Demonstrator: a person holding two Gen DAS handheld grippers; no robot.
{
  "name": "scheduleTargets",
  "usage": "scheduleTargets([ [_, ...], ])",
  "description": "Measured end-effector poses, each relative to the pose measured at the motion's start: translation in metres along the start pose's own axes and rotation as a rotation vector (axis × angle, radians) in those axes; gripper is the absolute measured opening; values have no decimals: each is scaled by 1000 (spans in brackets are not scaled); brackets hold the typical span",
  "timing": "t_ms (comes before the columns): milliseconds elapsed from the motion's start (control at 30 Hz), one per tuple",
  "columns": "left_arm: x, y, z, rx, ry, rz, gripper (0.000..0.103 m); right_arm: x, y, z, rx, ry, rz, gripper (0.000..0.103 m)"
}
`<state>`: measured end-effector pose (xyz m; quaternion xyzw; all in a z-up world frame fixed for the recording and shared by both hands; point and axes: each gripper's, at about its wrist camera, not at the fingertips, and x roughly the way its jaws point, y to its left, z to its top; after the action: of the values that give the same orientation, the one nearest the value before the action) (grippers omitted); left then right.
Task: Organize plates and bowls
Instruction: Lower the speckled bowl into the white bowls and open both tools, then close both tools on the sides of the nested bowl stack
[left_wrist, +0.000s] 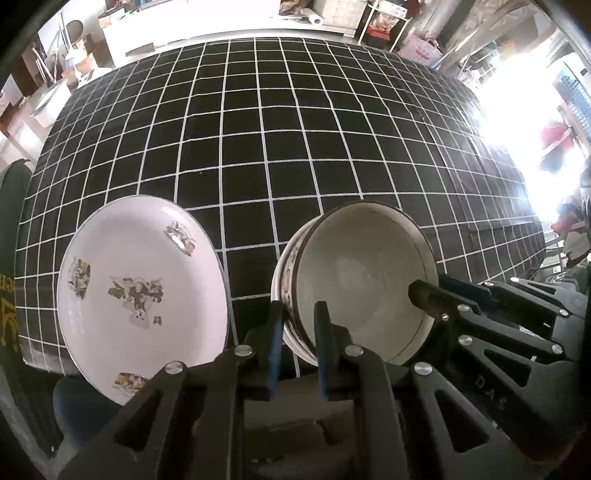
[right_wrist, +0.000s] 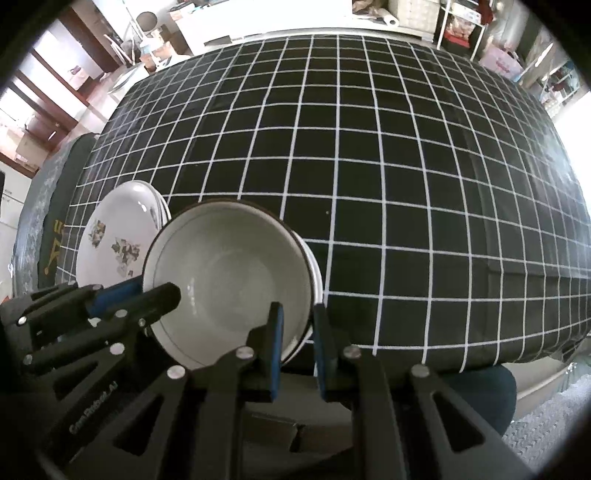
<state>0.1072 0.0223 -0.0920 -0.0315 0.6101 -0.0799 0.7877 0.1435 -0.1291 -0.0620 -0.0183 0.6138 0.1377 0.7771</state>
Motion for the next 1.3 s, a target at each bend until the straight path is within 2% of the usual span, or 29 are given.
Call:
scheduleTargets([
  [167, 0, -1, -1, 3, -11, -10, 13, -3, -4, 0, 7, -12, 11, 20],
  [267, -9, -4, -4, 39, -54, 4, 13, -11, -3, -1, -6, -43, 0, 20],
  [333, -18, -4, -6, 61, -93, 15, 13, -18, -5, -3, -3, -65, -2, 27],
  [400, -25, -1, -7, 63, -114, 6, 18, -24, -8, -5, 9, -85, 13, 43],
  [467, -32, 3, -9, 63, -134, -4, 20, -30, -12, -7, 27, -105, 28, 50],
  [567, -40, 9, -12, 61, -154, -28, 30, -39, -18, -10, 52, -134, 54, 54],
  [733, -49, 20, -19, 57, -173, -105, 37, -47, -30, -14, 120, -167, 129, 66],
  [800, -51, 24, -21, 56, -179, -153, 43, -48, -32, -15, 133, -176, 156, 75],
  [867, -49, 27, -23, 45, -182, -185, 48, -49, -34, -17, 146, -190, 162, 79],
  [933, -43, 32, -22, 30, -173, -223, 54, -46, -36, -17, 161, -189, 167, 81],
  [1100, -21, 31, -20, 24, -133, -246, 55, -29, -43, -12, 207, -154, 195, 82],
  [1300, 5, 17, -16, 86, -86, -261, 65, -4, -39, -6, 199, -90, 259, 82],
])
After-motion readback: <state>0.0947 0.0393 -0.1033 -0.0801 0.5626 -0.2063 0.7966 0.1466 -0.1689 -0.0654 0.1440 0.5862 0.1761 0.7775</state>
